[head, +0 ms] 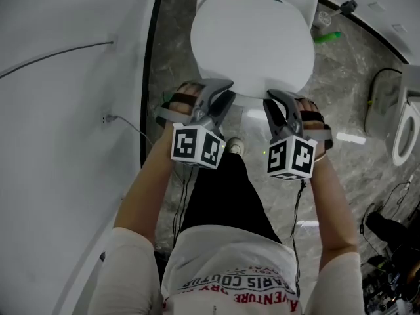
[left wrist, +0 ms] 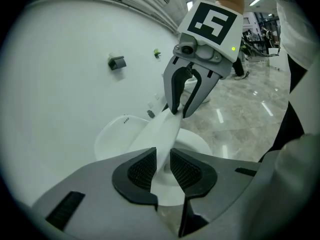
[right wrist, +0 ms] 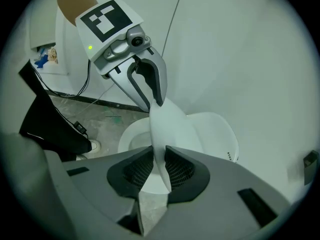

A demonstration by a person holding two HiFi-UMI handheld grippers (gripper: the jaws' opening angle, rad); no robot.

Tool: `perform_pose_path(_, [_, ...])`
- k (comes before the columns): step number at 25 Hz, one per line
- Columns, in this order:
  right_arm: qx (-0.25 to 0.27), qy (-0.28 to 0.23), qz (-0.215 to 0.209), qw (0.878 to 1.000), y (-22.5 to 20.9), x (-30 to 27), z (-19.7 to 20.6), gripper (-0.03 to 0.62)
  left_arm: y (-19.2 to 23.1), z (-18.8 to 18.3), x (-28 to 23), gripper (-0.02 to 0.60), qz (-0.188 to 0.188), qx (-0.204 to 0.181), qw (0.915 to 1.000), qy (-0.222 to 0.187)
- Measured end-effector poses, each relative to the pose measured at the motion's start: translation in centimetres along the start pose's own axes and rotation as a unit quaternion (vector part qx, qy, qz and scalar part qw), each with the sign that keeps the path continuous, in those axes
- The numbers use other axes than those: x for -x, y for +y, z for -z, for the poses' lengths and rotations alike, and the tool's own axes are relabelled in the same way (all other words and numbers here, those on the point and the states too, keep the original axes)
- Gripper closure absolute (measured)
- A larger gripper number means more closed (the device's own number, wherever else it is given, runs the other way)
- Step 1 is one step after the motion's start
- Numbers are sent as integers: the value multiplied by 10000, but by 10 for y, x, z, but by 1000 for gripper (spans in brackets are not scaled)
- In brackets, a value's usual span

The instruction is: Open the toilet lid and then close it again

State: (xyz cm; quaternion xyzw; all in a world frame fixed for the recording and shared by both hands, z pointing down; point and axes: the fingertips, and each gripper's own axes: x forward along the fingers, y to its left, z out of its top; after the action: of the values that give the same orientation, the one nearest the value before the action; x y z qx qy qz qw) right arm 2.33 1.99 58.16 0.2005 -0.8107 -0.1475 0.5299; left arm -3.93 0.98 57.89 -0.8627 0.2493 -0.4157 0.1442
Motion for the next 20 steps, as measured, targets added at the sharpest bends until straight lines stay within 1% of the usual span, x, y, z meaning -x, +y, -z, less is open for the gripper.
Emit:
perform_pose_path(10, [-32, 89, -435, 9990, 63, -37, 21, 536, -62, 43, -23, 472, 505, 4, 9985, 189])
perform_pose_path(13, [-26, 119, -512, 9986, 79, -53, 28, 531, -76, 57, -34, 464, 644, 190, 9975, 224])
perform_pose_path(16, [-196, 158, -668, 9974, 93, -67, 35, 530, -90, 70, -44, 460, 779, 440, 9957, 252])
perform_pose_path(20, [-341, 240, -830, 9957, 108, -84, 41, 530, -104, 86, -55, 457, 908, 429, 9944, 315])
